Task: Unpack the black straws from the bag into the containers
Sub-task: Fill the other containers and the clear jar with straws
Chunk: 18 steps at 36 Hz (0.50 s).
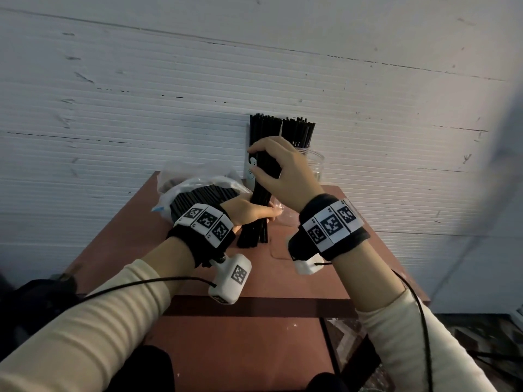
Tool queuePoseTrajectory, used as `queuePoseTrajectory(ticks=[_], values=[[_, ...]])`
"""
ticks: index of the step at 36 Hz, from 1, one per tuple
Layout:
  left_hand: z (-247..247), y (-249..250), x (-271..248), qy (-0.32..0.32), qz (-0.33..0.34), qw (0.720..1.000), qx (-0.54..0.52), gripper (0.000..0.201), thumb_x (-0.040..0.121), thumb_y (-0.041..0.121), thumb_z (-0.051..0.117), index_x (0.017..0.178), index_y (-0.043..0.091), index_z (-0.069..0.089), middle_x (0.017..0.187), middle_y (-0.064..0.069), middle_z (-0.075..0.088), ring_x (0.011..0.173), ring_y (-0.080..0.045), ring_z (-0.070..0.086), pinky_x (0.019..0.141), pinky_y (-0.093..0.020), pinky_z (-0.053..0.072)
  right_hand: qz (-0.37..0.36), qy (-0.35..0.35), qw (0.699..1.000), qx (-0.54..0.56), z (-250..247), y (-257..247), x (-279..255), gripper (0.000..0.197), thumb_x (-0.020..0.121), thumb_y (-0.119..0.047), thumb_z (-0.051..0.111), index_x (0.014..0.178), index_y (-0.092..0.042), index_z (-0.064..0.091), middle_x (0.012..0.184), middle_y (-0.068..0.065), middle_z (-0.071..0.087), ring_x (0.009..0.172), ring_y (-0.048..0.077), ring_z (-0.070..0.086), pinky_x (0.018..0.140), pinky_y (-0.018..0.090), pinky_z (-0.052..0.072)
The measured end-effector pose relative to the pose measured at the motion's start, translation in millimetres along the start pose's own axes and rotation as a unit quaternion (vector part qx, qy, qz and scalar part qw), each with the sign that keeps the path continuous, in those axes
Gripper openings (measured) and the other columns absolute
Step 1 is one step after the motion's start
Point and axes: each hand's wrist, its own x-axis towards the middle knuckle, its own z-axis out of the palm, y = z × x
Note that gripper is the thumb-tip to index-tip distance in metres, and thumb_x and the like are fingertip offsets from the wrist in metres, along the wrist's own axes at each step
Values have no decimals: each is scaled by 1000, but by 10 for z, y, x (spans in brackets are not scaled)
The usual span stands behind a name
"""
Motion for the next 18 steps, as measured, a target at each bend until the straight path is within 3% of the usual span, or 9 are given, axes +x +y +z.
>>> queuePoseTrajectory(ticks=[2,5,8,11,14,16,18], values=[[9,5,-6,14,-5,1000,6,44,86,39,69,96,-4,67,87,-8,66,86,-16,62,91,-29,48,-8,9,1000,11,-15,-25,4,31,85,-11,65,116,-10,63,119,3,57,111,7,52,98,12,37],[21,58,-28,52,15,998,10,34,92,34,62,73,7,64,77,-3,64,78,-8,60,83,-18,46,9,21,999,33,-66,-64,3,56,84,-21,71,135,-16,48,132,1,49,119,5,45,101,9,34],[0,144,-74,70,64,995,4,33,92,31,59,67,10,60,73,-4,63,82,-15,62,98,-35,45,73,43,993,82,-157,-102,-24,85,76,-36,78,144,-21,30,134,-4,43,115,8,48,91,15,44],[8,312,-195,14,118,991,70,23,94,23,57,76,7,59,75,-5,60,78,-17,60,86,-33,50,113,6,992,61,-252,-108,-48,95,67,-47,82,143,-21,30,127,-4,40,113,9,44,87,12,38],[9,380,-262,-69,121,982,130,22,93,18,62,83,-2,64,79,-10,65,76,-14,64,77,-26,54,139,-109,983,43,-328,-103,-86,77,68,-45,82,132,-20,47,122,-4,45,111,7,46,90,15,39],[8,375,-262,-91,114,978,148,26,91,24,66,86,-2,67,79,-10,67,77,-15,66,79,-31,55,137,-149,977,62,-343,-108,-131,48,75,-33,81,117,-21,61,96,-13,60,87,-5,55,76,12,42],[22,386,-231,-86,132,976,150,20,89,22,68,79,5,66,73,-7,64,72,-13,64,72,-28,55,143,-126,977,93,-338,-127,-163,19,78,-22,77,96,-19,70,73,-16,64,72,-3,61,68,13,46]])
